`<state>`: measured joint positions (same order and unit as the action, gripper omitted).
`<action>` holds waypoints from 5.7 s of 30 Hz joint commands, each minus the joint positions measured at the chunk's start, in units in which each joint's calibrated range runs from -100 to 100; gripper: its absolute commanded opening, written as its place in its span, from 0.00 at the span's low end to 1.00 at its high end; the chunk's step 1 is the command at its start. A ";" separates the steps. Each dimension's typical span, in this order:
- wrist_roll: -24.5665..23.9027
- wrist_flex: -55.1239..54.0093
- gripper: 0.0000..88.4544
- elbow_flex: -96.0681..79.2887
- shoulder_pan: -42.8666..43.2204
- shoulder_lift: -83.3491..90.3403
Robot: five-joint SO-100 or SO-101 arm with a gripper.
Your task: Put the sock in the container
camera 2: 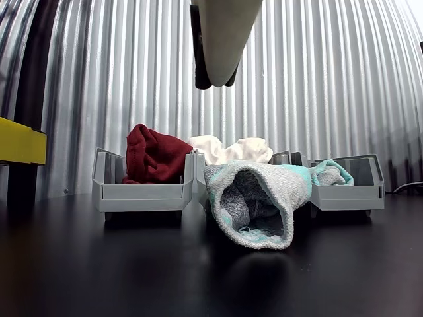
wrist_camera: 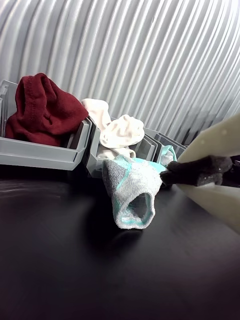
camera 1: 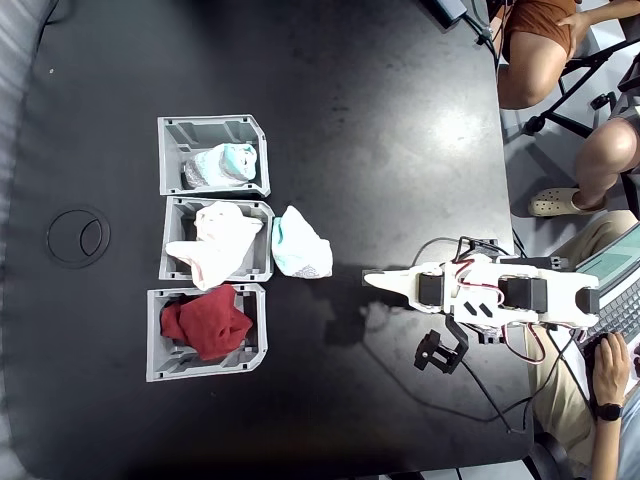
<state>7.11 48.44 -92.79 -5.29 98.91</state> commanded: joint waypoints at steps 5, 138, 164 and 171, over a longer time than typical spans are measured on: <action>0.19 -0.88 0.02 3.34 -0.18 0.42; 1.45 10.74 0.01 93.60 -29.14 -84.23; -5.88 2.88 0.01 171.60 -22.53 -152.82; -5.88 2.88 0.01 184.86 -22.14 -165.87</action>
<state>1.83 53.15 85.05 -28.25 -65.51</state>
